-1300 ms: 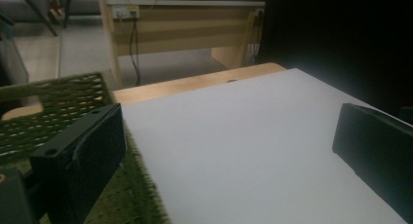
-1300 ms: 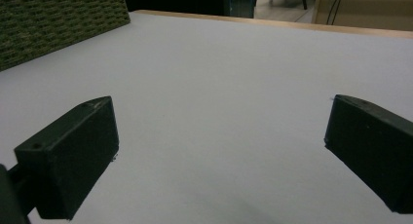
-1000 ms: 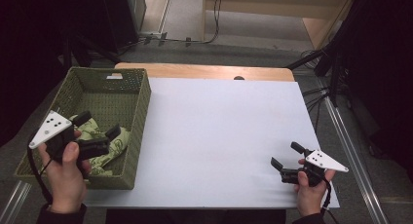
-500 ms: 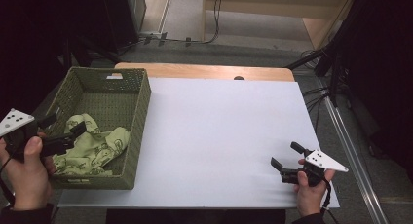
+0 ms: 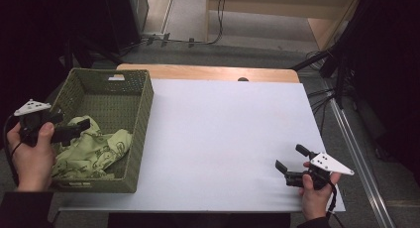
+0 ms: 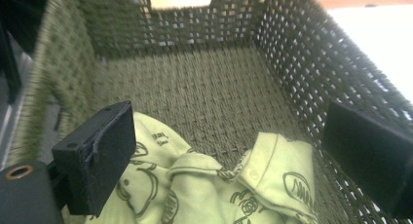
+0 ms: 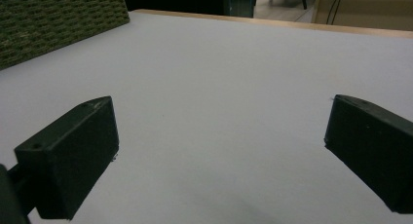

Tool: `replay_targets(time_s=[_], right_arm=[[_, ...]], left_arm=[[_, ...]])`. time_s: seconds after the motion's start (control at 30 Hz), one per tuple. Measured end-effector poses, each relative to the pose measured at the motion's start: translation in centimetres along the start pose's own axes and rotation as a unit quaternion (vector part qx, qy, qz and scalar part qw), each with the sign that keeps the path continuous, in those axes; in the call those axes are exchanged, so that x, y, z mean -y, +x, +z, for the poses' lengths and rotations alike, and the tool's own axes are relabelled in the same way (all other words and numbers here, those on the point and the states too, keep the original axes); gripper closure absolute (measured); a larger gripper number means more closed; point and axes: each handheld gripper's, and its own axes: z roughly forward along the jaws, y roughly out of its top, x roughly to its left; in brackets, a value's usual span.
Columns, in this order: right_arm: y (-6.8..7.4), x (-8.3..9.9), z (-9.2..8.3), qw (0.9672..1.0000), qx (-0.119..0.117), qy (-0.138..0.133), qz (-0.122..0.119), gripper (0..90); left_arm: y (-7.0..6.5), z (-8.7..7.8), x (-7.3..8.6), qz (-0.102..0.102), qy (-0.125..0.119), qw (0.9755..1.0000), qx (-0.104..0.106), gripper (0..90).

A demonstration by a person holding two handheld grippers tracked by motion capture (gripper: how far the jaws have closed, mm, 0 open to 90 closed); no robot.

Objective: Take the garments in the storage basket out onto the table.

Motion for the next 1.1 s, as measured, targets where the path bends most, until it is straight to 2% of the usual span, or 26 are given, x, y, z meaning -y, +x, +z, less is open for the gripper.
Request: replay_targets(time_s=[0.07,0.1,0.13,0.2,0.27,0.33,0.4,0.5,0.53,0.57,0.6,0.67,0.7,0.73,0.77,0.87,1.0,1.03,1.07,1.1], right_arm=[[0.0,0.0,0.0,1.0000,0.000,0.000,0.000,0.0],[0.0,0.0,0.0,1.0000,0.000,0.000,0.000,0.0],[0.0,0.0,0.0,1.0000,-0.001,0.000,0.000,0.0],[0.0,0.0,0.0,1.0000,-0.001,0.000,-0.001,0.0],[0.0,0.0,0.0,1.0000,-0.001,0.000,0.000,0.0],[0.0,0.0,0.0,1.0000,-0.001,0.000,0.000,0.0],[0.0,0.0,0.0,1.0000,-0.001,0.000,0.000,0.0],[0.0,0.0,0.0,1.0000,-0.001,0.001,-0.001,0.0],[0.0,0.0,0.0,1.0000,-0.001,0.001,-0.002,0.0],[0.0,0.0,0.0,1.0000,0.000,0.001,-0.002,0.0],[0.0,0.0,0.0,1.0000,0.000,0.001,-0.002,0.0],[0.0,0.0,0.0,1.0000,-0.001,0.001,-0.001,0.0],[0.0,0.0,0.0,1.0000,-0.002,0.001,0.000,0.0],[0.0,0.0,0.0,1.0000,-0.002,0.001,0.000,0.0],[0.0,0.0,0.0,1.0000,-0.001,0.001,0.000,0.0],[0.0,0.0,0.1,1.0000,-0.001,0.001,-0.002,0.0],[0.0,0.0,0.1,1.0000,-0.001,0.002,-0.003,0.0],[0.0,0.0,0.1,1.0000,-0.001,0.002,-0.002,0.0],[0.0,0.0,0.1,1.0000,-0.001,0.002,-0.003,0.0],[0.0,0.0,0.1,1.0000,-0.001,0.002,-0.003,0.0]], left_arm=[[0.0,0.9,-0.4,0.005,0.024,0.9997,-0.004,5.4],[0.0,1.3,-0.5,0.006,0.028,0.9996,-0.008,5.4],[0.1,1.8,-0.6,0.005,0.037,0.9992,-0.016,5.4],[0.4,2.4,-0.7,0.001,0.050,0.9987,-0.012,5.0],[0.7,3.2,-0.8,-0.003,0.071,0.9972,-0.024,4.9],[0.7,4.1,-0.8,-0.003,0.098,0.9946,-0.033,5.0],[0.6,5.0,-0.7,0.005,0.129,0.9904,-0.051,5.0],[0.6,6.3,-0.7,0.024,0.171,0.9819,-0.078,5.2],[0.7,6.6,-0.7,0.023,0.175,0.9807,-0.083,5.9],[1.2,7.0,-0.7,0.008,0.184,0.9795,-0.081,7.0],[1.2,7.0,-0.7,0.008,0.184,0.9795,-0.081,7.0],[1.6,7.5,-0.5,0.003,0.194,0.9774,-0.085,7.3],[1.7,7.8,-0.3,0.000,0.200,0.9756,-0.091,10.9],[1.7,7.8,-0.3,0.000,0.200,0.9756,-0.091,13.6],[1.7,8.0,-0.2,0.004,0.202,0.9739,-0.104,16.2],[1.6,8.2,-0.1,0.003,0.202,0.9725,-0.116,20.2],[1.7,8.9,0.2,0.002,0.219,0.9662,-0.135,25.0],[1.7,9.0,0.3,0.002,0.222,0.9651,-0.138,29.0],[1.8,9.2,0.4,0.009,0.229,0.9619,-0.149,31.9],[1.8,9.2,0.4,0.009,0.229,0.9619,-0.149,34.2]])
